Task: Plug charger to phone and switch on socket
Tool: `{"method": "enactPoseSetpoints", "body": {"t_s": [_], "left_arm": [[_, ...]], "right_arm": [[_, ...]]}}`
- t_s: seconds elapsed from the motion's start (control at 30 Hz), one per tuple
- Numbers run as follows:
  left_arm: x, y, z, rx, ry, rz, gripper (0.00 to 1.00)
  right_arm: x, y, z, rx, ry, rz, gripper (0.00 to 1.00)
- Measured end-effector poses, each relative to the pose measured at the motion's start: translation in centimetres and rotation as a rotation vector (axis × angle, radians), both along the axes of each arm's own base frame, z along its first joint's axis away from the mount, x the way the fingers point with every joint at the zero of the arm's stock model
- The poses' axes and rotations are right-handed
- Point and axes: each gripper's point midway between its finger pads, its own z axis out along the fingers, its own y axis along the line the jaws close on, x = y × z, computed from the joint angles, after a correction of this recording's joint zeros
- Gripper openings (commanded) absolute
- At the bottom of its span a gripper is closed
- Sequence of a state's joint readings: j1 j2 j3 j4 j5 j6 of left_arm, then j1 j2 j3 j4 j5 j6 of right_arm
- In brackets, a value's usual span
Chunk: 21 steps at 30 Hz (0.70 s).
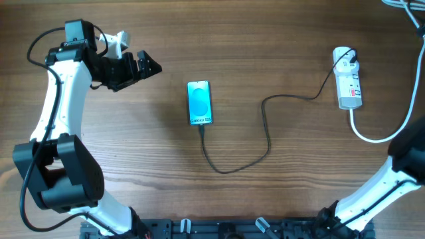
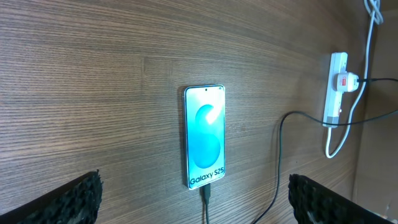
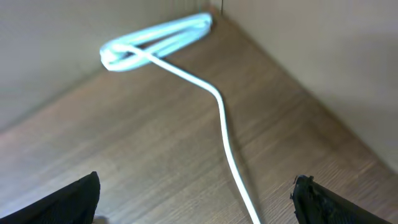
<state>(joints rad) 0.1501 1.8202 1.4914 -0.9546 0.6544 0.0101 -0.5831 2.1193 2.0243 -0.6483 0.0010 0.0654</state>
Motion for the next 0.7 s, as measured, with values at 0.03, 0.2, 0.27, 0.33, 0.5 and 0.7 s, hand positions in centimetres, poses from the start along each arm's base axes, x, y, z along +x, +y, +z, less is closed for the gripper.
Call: {"method": "enactPoseSetpoints", "body": {"t_s": [0.03, 0.2, 0.27, 0.33, 0.5, 0.7], "left_arm": [[0.0, 0.0, 0.0, 0.0, 0.0, 0.0, 1.0], [0.0, 0.0, 0.0, 0.0, 0.0, 0.0, 1.0], [0.0, 0.0, 0.0, 0.0, 0.0, 0.0, 1.0], [0.0, 0.0, 0.0, 0.0, 0.0, 0.0, 1.0], [0.0, 0.0, 0.0, 0.0, 0.0, 0.0, 1.0], [0.0, 0.0, 0.0, 0.0, 0.0, 0.0, 1.0]], "right_arm": [[-0.1, 0.1, 1.0, -0.009, -0.014, 0.0, 1.0], [-0.7, 0.5, 4.2, -0.041, -0.062, 0.0, 1.0], [-1.0, 0.6, 5.3, -0.052, -0.079, 0.0, 1.0], [-1.3, 0.8, 6.5, -0.064, -0.096, 0.0, 0.99], [-2.1, 1.4, 9.8, -0.097, -0.146, 0.0, 1.0], [-2.1, 2.4, 11.2, -0.11, -0.169, 0.016, 1.0]]}}
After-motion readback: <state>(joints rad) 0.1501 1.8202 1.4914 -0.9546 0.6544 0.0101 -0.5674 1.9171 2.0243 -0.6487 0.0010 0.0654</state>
